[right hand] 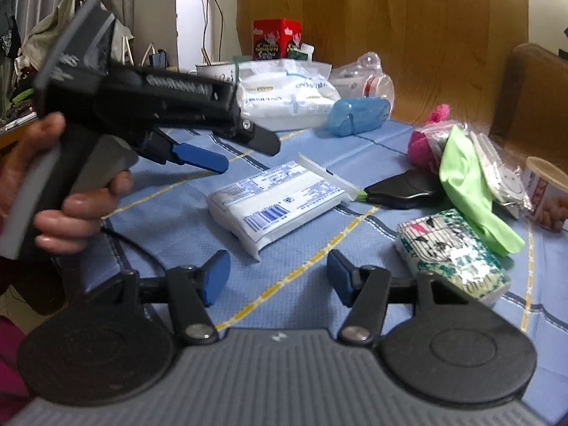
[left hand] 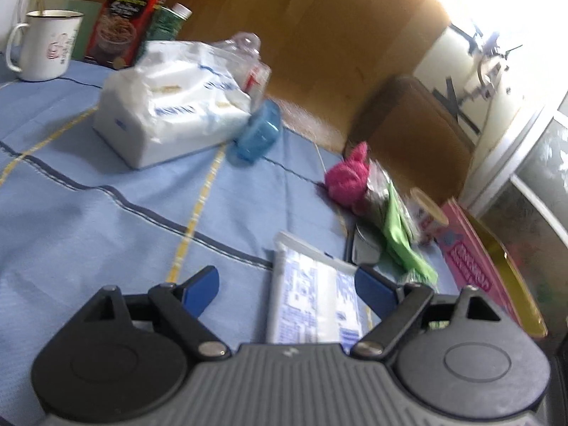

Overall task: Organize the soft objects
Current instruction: 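Grasp the white wet-wipe pack with the left tool and carry it to the tin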

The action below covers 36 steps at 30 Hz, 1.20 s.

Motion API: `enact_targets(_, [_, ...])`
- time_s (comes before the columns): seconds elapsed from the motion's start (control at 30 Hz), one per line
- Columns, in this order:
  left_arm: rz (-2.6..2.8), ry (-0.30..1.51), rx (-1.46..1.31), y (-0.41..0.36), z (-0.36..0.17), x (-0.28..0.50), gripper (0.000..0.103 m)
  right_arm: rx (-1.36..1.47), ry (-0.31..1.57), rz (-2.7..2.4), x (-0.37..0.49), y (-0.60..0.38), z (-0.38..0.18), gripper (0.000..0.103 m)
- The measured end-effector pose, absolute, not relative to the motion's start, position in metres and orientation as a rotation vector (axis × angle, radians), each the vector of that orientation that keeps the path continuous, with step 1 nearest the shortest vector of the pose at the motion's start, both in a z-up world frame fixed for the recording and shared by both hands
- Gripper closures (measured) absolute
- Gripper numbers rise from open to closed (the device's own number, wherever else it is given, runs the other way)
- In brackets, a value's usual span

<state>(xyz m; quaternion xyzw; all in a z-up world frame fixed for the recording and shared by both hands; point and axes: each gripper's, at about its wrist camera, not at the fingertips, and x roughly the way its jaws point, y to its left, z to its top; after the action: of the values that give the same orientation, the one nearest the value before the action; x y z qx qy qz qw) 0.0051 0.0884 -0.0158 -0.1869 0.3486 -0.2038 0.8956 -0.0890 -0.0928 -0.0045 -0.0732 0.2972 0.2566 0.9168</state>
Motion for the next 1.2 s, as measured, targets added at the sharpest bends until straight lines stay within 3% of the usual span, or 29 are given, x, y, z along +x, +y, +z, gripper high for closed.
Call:
enact_targets(0.1, [-0.457, 0.738, -0.366, 0.076, -0.018, 0.005, 0.016, -0.141, 0.623, 0.531, -0.080, -0.091, -0.004, 0.036])
enact_targets(0.2, [-0.516, 0.754, -0.359, 0.064, -0.019, 0.004, 0.026, -0.149, 0.619, 0.546, -0.073, -0.085, -0.006, 0.037])
enact_targets(0.27, [-0.494, 0.740, -0.307, 0.055, -0.019, 0.001, 0.029, -0.152, 0.607, 0.571, -0.070, -0.080, -0.006, 0.048])
enact_targets(0.43, [-0.475, 0.743, -0.313, 0.054, -0.011, -0.003, 0.039, -0.170, 0.561, 0.531, -0.072, -0.078, -0.006, 0.052])
enact_targets(0.8, [-0.567, 0.592, -0.209, 0.001, 0.053, -0.011, 0.039, -0.171, 0.320, 0.410, -0.095, -0.113, 0.033, 0.053])
enact_targets(1.2, [-0.829, 0.524, -0.033, -0.152, 0.088, -0.007, 0.039, -0.105, 0.187, 0.079, -0.120, -0.215, 0.057, 0.053])
